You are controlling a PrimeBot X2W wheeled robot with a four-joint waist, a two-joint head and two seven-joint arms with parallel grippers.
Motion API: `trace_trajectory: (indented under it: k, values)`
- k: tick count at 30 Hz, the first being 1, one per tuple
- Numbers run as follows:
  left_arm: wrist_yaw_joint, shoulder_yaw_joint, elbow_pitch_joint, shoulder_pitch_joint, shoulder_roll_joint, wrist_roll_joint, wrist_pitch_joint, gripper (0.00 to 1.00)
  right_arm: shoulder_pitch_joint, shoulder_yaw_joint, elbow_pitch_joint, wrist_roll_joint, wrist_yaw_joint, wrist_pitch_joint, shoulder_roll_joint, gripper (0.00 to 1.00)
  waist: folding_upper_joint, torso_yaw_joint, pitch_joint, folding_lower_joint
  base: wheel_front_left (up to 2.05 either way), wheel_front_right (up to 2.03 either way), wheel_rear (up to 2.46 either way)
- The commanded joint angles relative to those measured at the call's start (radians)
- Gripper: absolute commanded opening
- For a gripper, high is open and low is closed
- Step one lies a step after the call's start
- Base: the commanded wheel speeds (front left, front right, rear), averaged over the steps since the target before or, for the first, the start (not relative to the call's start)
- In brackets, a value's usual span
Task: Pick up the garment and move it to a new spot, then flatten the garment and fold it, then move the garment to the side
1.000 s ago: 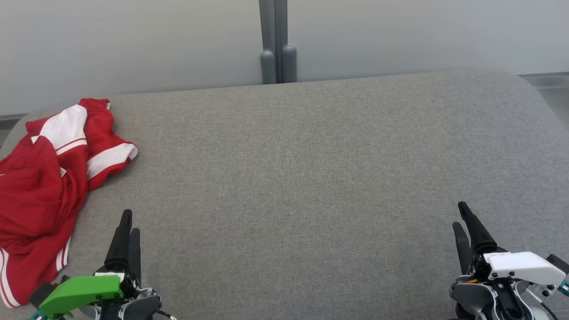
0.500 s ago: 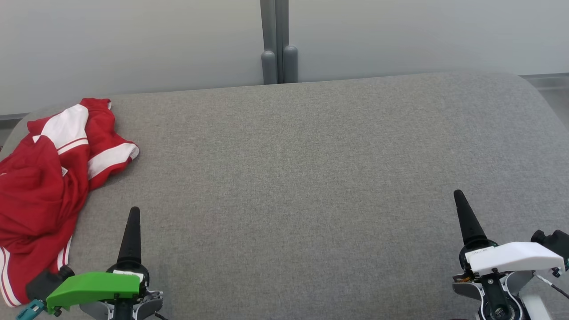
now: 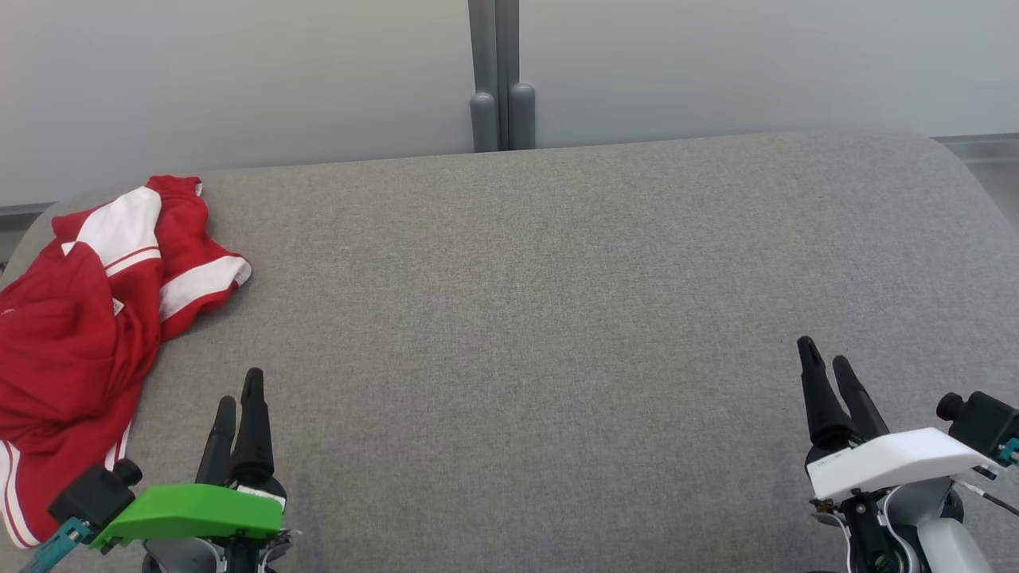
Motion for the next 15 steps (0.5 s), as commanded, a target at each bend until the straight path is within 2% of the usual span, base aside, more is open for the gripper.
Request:
trace_trajectory:
  k: [1,15]
  values:
    - [-0.003,0.001,-0.014,0.0,0.007,0.052,-0.011,1.0,-0.005,0.008,-0.009,-0.049,0.0,-0.014,-0.012,1.0,0.0,0.0,0.0,0.0,0.0,0.0,0.0]
    - [-0.004,-0.028,0.01,0.024,0.026,0.284,-0.056,1.0,0.006,0.044,0.029,-0.256,0.0,-0.059,-0.033,1.0,0.0,0.001,-0.004,0.0,0.0,0.0,0.0]
